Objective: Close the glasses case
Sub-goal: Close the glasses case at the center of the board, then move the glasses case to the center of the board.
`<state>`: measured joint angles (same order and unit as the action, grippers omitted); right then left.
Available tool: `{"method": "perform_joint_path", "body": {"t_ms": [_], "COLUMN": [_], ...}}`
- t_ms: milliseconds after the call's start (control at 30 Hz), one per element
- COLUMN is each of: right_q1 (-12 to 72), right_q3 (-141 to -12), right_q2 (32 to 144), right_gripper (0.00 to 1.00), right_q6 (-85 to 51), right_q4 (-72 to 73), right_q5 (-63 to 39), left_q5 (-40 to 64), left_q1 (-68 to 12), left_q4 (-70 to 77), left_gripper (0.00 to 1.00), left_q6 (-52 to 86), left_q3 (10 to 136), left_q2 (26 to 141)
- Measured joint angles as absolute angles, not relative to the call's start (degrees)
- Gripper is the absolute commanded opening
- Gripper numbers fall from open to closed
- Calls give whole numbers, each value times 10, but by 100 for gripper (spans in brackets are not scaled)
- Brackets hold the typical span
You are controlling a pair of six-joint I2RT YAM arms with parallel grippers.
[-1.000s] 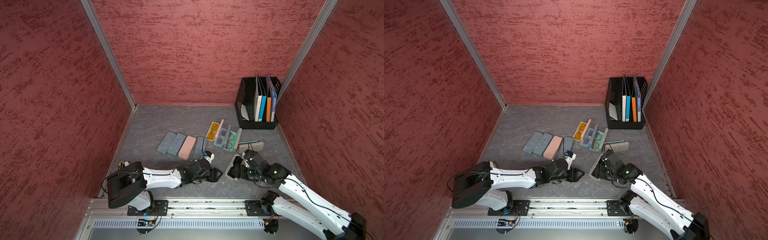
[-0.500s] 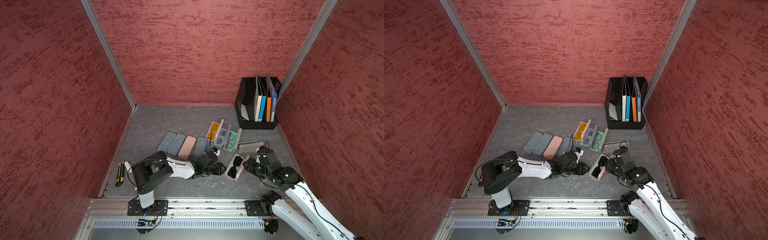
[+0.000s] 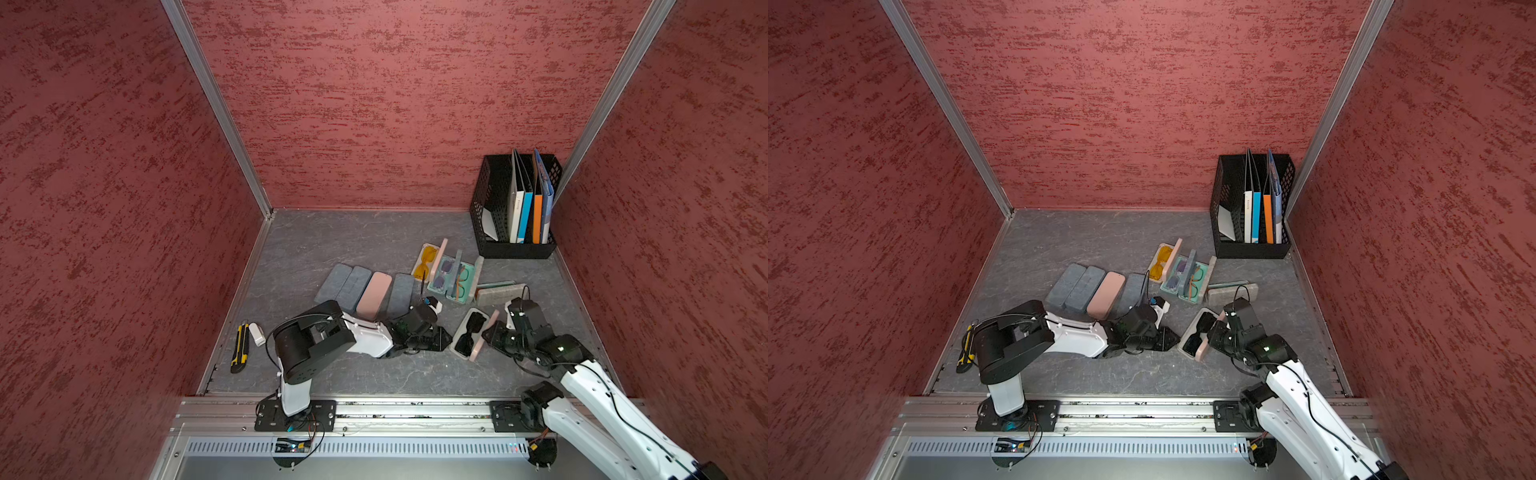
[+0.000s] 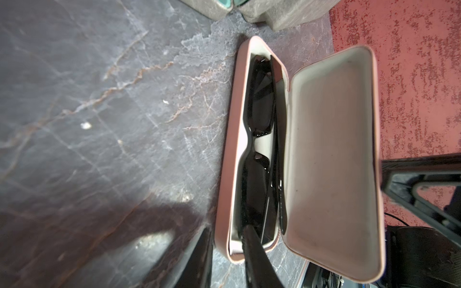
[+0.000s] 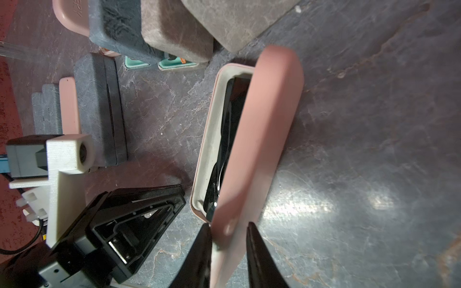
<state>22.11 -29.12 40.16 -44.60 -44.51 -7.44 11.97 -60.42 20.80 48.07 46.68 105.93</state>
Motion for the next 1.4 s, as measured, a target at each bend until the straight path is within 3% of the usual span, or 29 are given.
{"method": "perform_joint_path", "body": {"t_ms": [333, 533, 700, 767, 833, 900, 967, 1133, 1400], "right_q1": [220, 220, 215, 215, 215, 215, 215, 198, 185], "right_q3": [-271, -240, -231, -236, -249, -285, -336, -413, -337], "right_q2": [441, 529, 555, 548, 525, 486, 450, 398, 457], "right_gripper": [18, 16, 25, 31, 43, 61, 72, 76, 76], "right_q6": [-446, -445, -444, -441, -436, -426, -419, -390, -369], "right_q4": [-365, -260, -220, -233, -274, -332, -378, -432, -432], "right_q5": [-105, -140, -149, -151, -149, -142, -126, -107, -136], "left_q5": [132, 136, 135, 127, 105, 70, 32, -17, -27], "left_q1": [-605, -606, -607, -607, -609, -616, -634, -681, -655], "left_q4": [215, 222, 230, 224, 192, 140, 95, 28, 17], "left_gripper": [17, 16, 16, 24, 36, 55, 68, 69, 70], "left_q6": [480, 481, 477, 478, 473, 466, 451, 430, 449], "left_q3": [489, 497, 492, 481, 460, 450, 455, 514, 464], "left_q2": [1093, 1107, 1107, 1092, 1050, 990, 932, 870, 910]}}
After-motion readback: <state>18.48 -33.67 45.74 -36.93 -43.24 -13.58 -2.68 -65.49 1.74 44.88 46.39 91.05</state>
